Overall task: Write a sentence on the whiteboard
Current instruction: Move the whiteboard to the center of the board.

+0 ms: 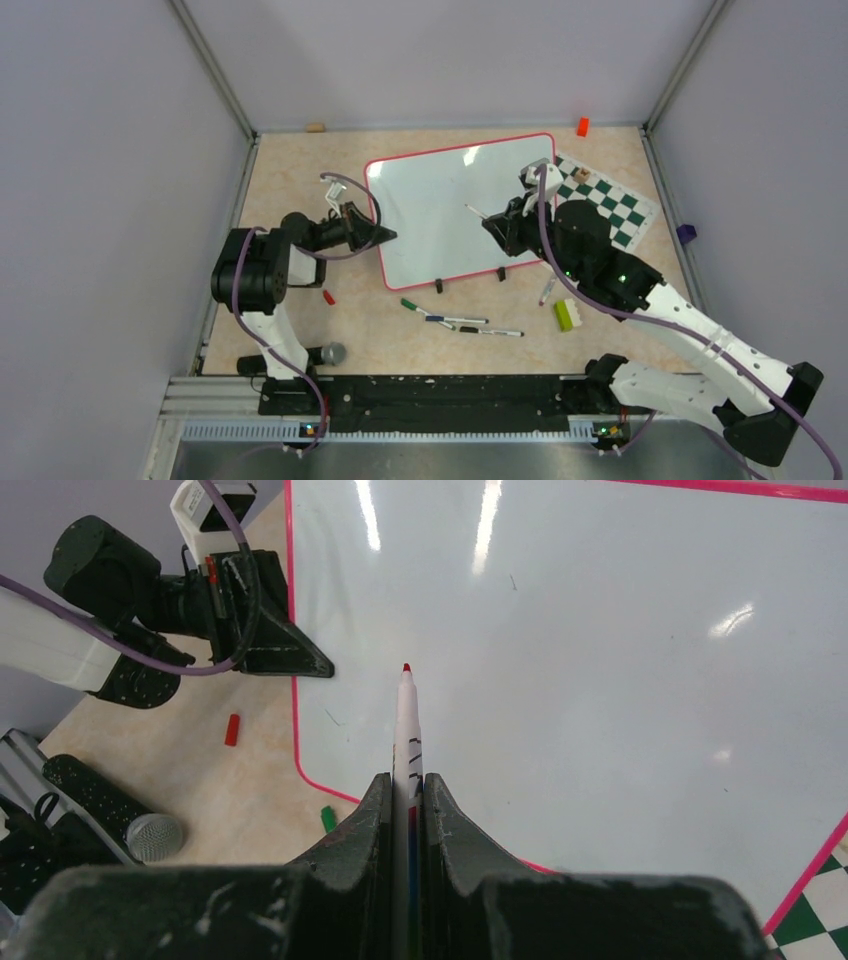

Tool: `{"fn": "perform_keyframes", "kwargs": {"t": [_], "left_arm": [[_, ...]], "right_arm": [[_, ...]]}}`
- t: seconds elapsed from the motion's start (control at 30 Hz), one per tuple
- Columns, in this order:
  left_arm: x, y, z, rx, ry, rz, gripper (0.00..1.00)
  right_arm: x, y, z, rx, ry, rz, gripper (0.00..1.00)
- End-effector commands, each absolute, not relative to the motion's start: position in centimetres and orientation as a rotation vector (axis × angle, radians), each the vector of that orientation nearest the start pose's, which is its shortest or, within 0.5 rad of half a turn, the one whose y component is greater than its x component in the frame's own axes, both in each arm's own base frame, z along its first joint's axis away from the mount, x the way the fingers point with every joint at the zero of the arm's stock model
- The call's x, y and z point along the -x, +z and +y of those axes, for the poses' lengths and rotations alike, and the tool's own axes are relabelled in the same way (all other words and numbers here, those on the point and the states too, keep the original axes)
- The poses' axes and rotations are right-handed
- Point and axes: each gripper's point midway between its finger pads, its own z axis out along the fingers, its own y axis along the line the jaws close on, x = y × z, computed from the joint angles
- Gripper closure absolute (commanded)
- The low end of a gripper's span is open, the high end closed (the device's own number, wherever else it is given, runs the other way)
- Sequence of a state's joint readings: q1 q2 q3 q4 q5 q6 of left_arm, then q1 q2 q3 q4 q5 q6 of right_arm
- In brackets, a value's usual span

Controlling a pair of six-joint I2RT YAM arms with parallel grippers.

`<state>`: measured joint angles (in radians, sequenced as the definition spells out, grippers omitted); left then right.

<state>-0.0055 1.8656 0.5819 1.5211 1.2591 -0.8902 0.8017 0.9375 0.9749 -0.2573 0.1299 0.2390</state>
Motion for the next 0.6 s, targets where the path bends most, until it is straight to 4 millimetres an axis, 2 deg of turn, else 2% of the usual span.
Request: {"fn": "perform_keyframes", "kwargs": {"t": [0.0, 0.17, 0.33, 0.5, 0.57], "left_arm": [[-29.5, 15.1, -19.8, -0.722, -1.521, 1.544, 1.00], [-28.3, 15.0, -20.0, -0.698, -1.503, 1.542, 1.00], [-28.4, 14.5, -20.2, -0.669, -1.481, 1.543, 1.00], [-28.7, 14.2, -20.3, -0.670, -1.471, 1.540, 1.00], [-28.8, 14.1, -20.3, -0.667, -1.467, 1.540, 1.00]], "right_arm": [[-24.6, 31.9, 23.0, 0.383, 0.638, 1.743, 1.00], [-24.7, 31.8, 23.3, 0.390, 0.643, 1.749, 1.00], [-24.5, 31.4, 24.3, 0.398, 0.690, 1.776, 1.00], [-23.9, 31.4, 27.3, 0.450, 0.797, 1.823, 1.00], [-23.8, 30.8, 28.8, 0.476, 0.763, 1.869, 1.00]]}}
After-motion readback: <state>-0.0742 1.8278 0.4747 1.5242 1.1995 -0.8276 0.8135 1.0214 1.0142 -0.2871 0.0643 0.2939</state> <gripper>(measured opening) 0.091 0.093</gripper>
